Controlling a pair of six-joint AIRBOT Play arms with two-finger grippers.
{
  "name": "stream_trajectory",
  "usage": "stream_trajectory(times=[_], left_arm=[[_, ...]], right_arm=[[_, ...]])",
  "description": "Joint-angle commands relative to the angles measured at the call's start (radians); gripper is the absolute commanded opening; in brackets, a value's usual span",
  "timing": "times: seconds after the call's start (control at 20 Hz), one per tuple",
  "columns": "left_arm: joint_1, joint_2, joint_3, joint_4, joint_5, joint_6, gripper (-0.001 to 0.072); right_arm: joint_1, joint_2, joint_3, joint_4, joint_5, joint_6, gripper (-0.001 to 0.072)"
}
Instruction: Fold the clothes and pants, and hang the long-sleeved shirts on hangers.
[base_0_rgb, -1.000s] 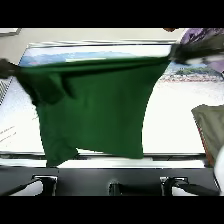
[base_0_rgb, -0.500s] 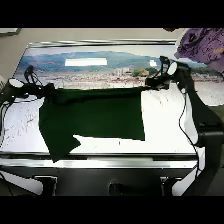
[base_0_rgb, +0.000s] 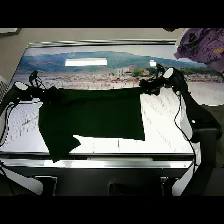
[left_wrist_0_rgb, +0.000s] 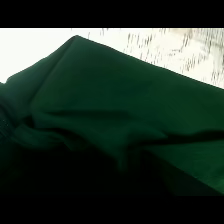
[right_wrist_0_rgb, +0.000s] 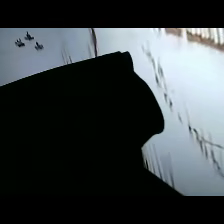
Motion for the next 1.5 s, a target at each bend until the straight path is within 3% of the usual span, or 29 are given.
stream_trajectory(times=[0.0,0.05,0.1,0.25,0.35,0.45,0.75,0.95,1.2,1.45], left_arm=[[0.005,-0.003,0.021,-0.002,-0.043,-0.008,0.0492],[0.012,-0.003,0.045,-0.003,-0.08,-0.008,0.0493],[0.024,-0.001,0.077,-0.002,-0.129,-0.008,0.0548],[0.101,0.05,0.175,-0.001,-0.316,-0.008,0.0564],[0.188,0.135,0.174,-0.005,-0.33,-0.084,0.0563],[0.274,0.226,0.146,-0.006,-0.333,-0.084,0.0561],[0.417,0.47,-0.201,-0.013,-0.313,-0.082,0.0533],[0.422,0.491,-0.326,-0.011,-0.347,-0.076,0.0533],[0.421,0.491,-0.333,-0.011,-0.375,-0.076,0.0533],[0.421,0.491,-0.333,-0.011,-0.376,-0.076,0.0533]], right_arm=[[0.001,-0.001,0.0,0.153,0.066,0.003,0.0329],[0.0,0.004,0.0,0.167,0.091,0.003,0.0418],[0.0,0.019,0.001,0.166,0.124,0.0,0.0466],[-0.024,0.112,0.001,0.137,0.261,-0.11,0.0482],[-0.066,0.195,0.001,0.078,0.395,-0.225,0.0475],[-0.108,0.272,-0.037,-0.011,0.515,-0.314,0.0475],[-0.191,0.482,-0.617,0.069,0.382,-0.42,0.0474],[-0.192,0.571,-0.908,0.182,0.23,-0.538,0.0475],[-0.194,0.659,-1.164,0.199,0.076,-0.601,0.0475],[-0.194,0.668,-1.258,0.303,-0.013,-0.631,0.0474]])
